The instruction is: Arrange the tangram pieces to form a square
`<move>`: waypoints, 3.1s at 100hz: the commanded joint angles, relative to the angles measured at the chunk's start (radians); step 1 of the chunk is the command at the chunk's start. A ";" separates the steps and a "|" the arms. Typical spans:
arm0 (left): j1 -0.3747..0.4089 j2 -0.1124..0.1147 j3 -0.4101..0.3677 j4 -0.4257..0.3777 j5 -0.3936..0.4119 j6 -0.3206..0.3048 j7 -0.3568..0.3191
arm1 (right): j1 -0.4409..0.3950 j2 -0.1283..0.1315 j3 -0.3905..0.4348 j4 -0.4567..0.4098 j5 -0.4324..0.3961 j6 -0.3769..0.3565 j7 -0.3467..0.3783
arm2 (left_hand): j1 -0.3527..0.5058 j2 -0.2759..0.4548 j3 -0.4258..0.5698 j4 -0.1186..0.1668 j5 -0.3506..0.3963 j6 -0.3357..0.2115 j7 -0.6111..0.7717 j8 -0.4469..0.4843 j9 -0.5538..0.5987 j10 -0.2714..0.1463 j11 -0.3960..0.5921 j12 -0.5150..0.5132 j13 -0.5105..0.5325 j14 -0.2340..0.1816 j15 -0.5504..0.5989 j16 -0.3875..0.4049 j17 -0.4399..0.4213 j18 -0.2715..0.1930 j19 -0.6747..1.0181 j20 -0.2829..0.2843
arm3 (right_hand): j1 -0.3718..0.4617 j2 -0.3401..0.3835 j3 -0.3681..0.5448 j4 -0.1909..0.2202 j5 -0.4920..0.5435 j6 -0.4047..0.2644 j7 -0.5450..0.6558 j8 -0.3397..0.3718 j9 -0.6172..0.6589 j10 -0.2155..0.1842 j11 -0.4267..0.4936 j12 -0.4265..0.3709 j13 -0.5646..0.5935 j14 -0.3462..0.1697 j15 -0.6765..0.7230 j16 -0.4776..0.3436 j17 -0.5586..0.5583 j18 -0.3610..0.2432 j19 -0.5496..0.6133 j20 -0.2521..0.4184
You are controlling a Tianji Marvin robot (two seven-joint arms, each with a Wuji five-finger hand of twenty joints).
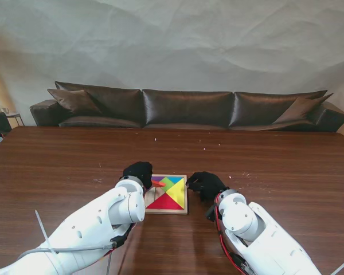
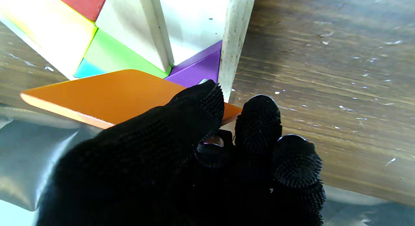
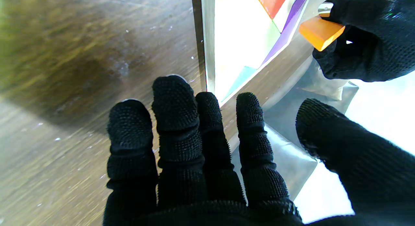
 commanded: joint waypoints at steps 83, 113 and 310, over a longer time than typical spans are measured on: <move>-0.024 -0.060 0.034 0.082 -0.041 0.018 0.057 | -0.008 -0.003 0.002 -0.012 0.004 0.005 0.018 | -0.005 0.067 -0.082 0.002 0.012 0.010 0.053 -0.056 -0.003 -0.054 -0.073 -0.100 -0.020 -0.067 -0.254 -0.058 0.017 -0.058 -0.178 -0.109 | -0.006 0.017 -0.018 0.029 -0.015 0.003 0.014 -0.007 -0.025 0.023 0.014 -0.012 -0.021 0.009 0.016 -0.004 -0.140 0.014 0.033 0.030; -0.009 -0.044 0.024 0.055 -0.033 0.018 0.032 | -0.009 -0.004 0.003 -0.012 0.004 0.007 0.018 | -0.002 0.066 -0.103 0.003 -0.013 0.013 0.039 -0.065 -0.025 -0.055 -0.105 -0.109 -0.044 -0.070 -0.322 -0.062 -0.007 -0.066 -0.237 -0.129 | -0.007 0.017 -0.018 0.029 -0.016 0.003 0.015 -0.007 -0.025 0.023 0.014 -0.012 -0.020 0.009 0.016 -0.004 -0.140 0.012 0.033 0.030; 0.078 0.101 -0.111 -0.156 0.071 -0.120 -0.266 | -0.007 -0.003 0.001 -0.011 0.006 0.011 0.022 | -0.327 0.397 -0.344 0.132 -0.014 -0.020 -0.946 -0.451 -0.264 0.110 -0.399 -0.505 -0.384 0.117 -0.125 -0.019 -0.330 -0.017 -0.151 0.094 | -0.006 0.018 -0.018 0.030 -0.018 0.005 0.015 -0.008 -0.025 0.023 0.014 -0.012 -0.022 0.010 0.016 -0.004 -0.142 0.011 0.032 0.029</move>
